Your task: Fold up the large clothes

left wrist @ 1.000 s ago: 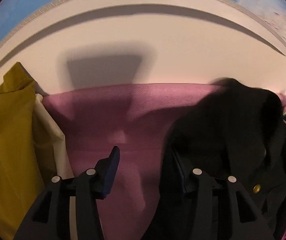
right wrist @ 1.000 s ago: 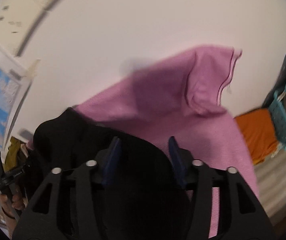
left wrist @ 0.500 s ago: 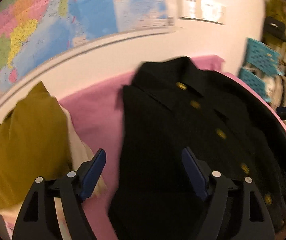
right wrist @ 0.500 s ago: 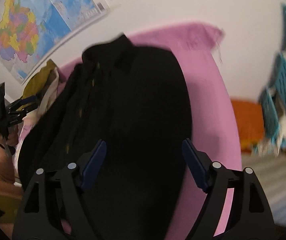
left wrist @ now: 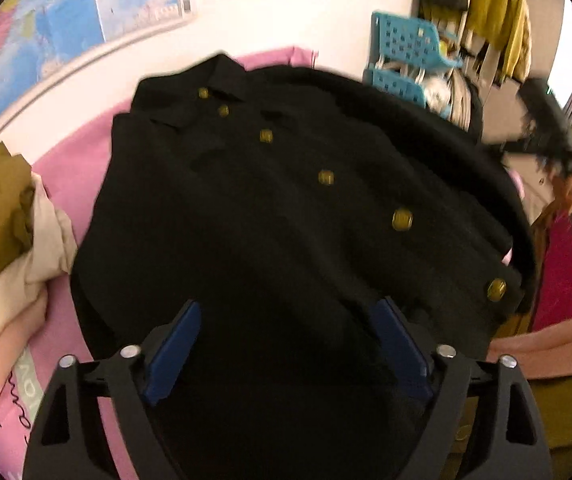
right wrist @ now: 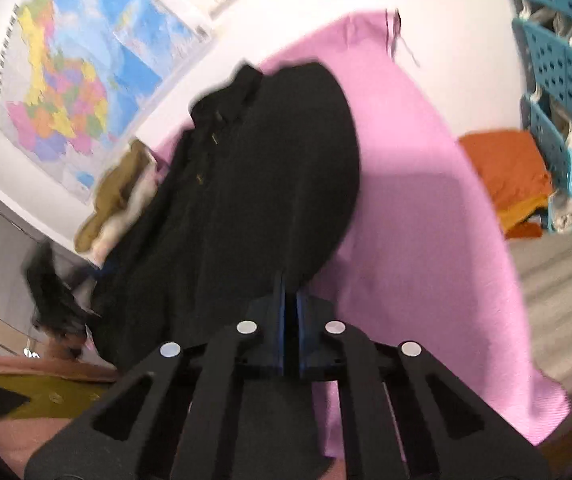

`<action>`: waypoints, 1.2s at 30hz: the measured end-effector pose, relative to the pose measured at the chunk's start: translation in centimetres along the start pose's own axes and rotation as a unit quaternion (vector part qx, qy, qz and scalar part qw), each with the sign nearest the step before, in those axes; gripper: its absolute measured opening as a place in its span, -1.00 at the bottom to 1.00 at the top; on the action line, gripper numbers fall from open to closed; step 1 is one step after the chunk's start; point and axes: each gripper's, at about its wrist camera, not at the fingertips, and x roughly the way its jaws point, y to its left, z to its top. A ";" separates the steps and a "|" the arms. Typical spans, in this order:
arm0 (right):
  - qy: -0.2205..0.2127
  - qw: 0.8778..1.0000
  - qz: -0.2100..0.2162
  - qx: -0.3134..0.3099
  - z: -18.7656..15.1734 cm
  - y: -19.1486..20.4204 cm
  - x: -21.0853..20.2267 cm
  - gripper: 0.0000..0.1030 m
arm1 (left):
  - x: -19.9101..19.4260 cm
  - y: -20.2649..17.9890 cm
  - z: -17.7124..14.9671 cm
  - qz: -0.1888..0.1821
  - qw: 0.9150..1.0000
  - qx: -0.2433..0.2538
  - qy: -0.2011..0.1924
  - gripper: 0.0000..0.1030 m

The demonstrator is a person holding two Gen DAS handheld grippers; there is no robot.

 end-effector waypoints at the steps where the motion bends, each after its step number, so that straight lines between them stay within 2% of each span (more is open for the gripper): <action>1: -0.012 1.000 -0.006 -0.014 0.9 0.6 -0.9 -0.91 | 0.6 0.1 -0.2 0.003 1.000 -0.006 0.013 -0.37; 3: -0.045 0.998 -0.021 -0.048 2.9 2.6 -3.1 -0.92 | 0.9 1.3 0.0 0.014 0.999 -0.040 0.029 -0.89; 5: -0.074 0.994 -0.034 -0.068 4.9 3.9 -5.3 -0.92 | -0.5 3.5 0.3 0.017 0.996 -0.089 0.012 -0.93; 7: -0.103 0.990 -0.047 -0.081 6.6 4.7 -7.2 -0.92 | -2.9 5.3 0.5 0.039 0.992 -0.117 -0.023 -0.94; 9: -0.131 0.986 -0.051 -0.094 8.8 5.7 -8.5 -0.92 | -5.7 7.9 0.5 0.054 0.984 -0.159 -0.053 -0.95; 10: -0.136 0.985 -0.047 -0.093 9.4 5.8 -8.7 -0.92 | -7.1 9.5 0.4 0.073 0.979 -0.178 -0.069 -0.98; 11: -0.136 0.986 -0.037 -0.092 10.4 5.9 -8.6 -0.92 | -8.4 10.9 0.2 0.116 0.971 -0.193 -0.083 -0.98; 12: -0.138 0.985 -0.043 -0.094 11.0 5.9 -8.3 -0.92 | -9.5 12.5 -0.1 0.165 0.959 -0.212 -0.091 -0.98; 15: -0.127 0.988 -0.025 -0.081 11.9 5.1 -6.8 -0.91 | -11.5 17.7 -2.0 0.248 0.923 -0.282 -0.080 -0.97; 16: -0.120 0.990 -0.021 -0.076 12.0 4.8 -6.1 -0.91 | -11.4 18.2 -2.4 0.274 0.916 -0.286 -0.066 -0.93; 17: -0.109 0.991 -0.019 -0.074 11.9 4.5 -5.2 -0.91 | -11.2 17.9 -2.9 0.277 0.917 -0.281 -0.055 -0.89; 18: -0.100 0.992 -0.015 -0.071 11.6 4.3 -4.3 -0.91 | -11.0 17.3 -3.1 0.257 0.926 -0.271 -0.060 -0.74; 19: -0.091 0.993 -0.011 -0.069 11.2 4.2 -3.4 -0.90 | -10.6 16.1 -3.1 0.226 0.938 -0.253 -0.067 -0.40; 21: -0.080 0.994 -0.005 -0.071 10.4 4.3 -2.2 -0.84 | -9.6 11.9 -2.7 0.170 0.963 -0.195 -0.075 -0.01; 23: -0.070 0.995 0.003 -0.066 9.7 4.3 -1.2 -0.83 | -9.0 8.4 -2.3 0.105 0.978 -0.157 -0.085 0.07; 24: -0.067 0.996 0.007 -0.066 9.3 4.2 -0.8 -0.79 | -8.3 6.7 -2.0 0.070 0.984 -0.139 -0.084 0.23; 25: -0.063 0.996 0.014 -0.062 8.9 4.1 -0.4 -0.75 | -7.8 5.6 -1.7 0.049 0.987 -0.127 -0.083 0.51; 26: -0.057 0.996 0.017 -0.059 8.6 3.9 0.0 -0.62 | -6.9 4.0 -1.3 0.028 0.991 -0.108 -0.077 0.62; 27: -0.051 0.997 0.018 -0.058 8.2 3.8 0.3 -0.37 | -6.0 2.8 -1.1 0.022 0.993 -0.090 -0.068 0.67; 29: -0.044 0.997 0.024 -0.056 7.2 3.5 0.9 -0.12 | -4.2 1.4 -0.6 0.011 0.997 -0.067 -0.048 0.67; 32: -0.033 0.997 0.039 -0.055 5.7 3.1 1.4 -0.11 | -1.7 0.4 -0.6 -0.019 0.999 -0.048 -0.013 0.67; 33: -0.031 0.997 0.044 -0.057 5.3 3.1 1.5 -0.11 | -0.8 0.3 -0.5 -0.008 0.999 -0.046 0.001 0.56; 34: -0.029 0.997 0.048 -0.059 4.9 3.0 1.6 -0.11 | -0.2 0.4 -0.5 -0.001 0.999 -0.048 0.011 0.06; 35: -0.027 0.997 0.046 -0.063 4.8 3.1 1.7 -0.16 | 0.1 1.0 -0.5 0.003 0.998 -0.063 0.020 -0.21; 36: -0.025 0.996 0.044 -0.072 4.7 3.4 1.7 -0.48 | 0.0 2.1 -0.3 -0.001 0.996 -0.091 0.020 -0.60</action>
